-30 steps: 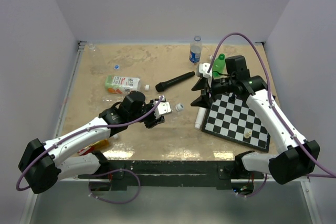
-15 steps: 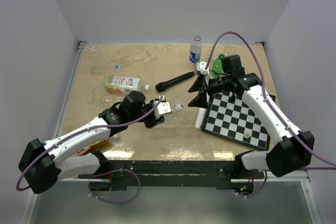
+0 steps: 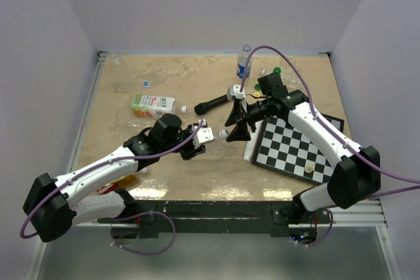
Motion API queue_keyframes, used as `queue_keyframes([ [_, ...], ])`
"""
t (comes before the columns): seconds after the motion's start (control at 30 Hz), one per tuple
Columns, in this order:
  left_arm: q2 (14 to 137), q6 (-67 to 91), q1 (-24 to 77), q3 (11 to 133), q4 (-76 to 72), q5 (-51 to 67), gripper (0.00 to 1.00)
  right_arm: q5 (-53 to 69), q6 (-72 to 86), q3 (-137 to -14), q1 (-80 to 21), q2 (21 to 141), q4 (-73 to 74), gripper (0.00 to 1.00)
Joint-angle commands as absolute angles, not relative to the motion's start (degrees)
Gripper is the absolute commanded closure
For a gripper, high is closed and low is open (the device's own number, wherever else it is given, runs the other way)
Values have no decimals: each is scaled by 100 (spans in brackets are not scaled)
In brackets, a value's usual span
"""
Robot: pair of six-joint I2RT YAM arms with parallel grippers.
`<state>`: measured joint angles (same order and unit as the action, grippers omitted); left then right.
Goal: Unscrew the bottle caps
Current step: Unscrew the bottle cap from the plastic bottle.
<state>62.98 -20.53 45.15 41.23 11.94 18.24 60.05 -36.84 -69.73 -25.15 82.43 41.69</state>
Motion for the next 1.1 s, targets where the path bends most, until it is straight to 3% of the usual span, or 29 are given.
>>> queue_keyframes([
  [0.0, 6284, -1978, 4535, 4087, 1011, 1810, 98, 6144, -3735, -7163, -2514, 8244, 4201, 34],
  [0.53, 6328, -1951, 4535, 4096, 1011, 1784, 98, 6223, -4025, -7391, -2707, 8376, 4465, 64],
  [0.7, 6337, -1951, 4535, 4104, 1019, 1784, 98, 6240, -4367, -7471, -2777, 8358, 4693, 89],
  [0.83, 6302, -1986, 4535, 4104, 1063, 1863, 98, 6153, -5261, -7593, -2786, 8341, 5254, 100],
  [1.07, 6196, -2127, 4491, 3982, 993, 2319, 98, 5337, -7845, -7568, -2777, 7938, 5784, 100],
])
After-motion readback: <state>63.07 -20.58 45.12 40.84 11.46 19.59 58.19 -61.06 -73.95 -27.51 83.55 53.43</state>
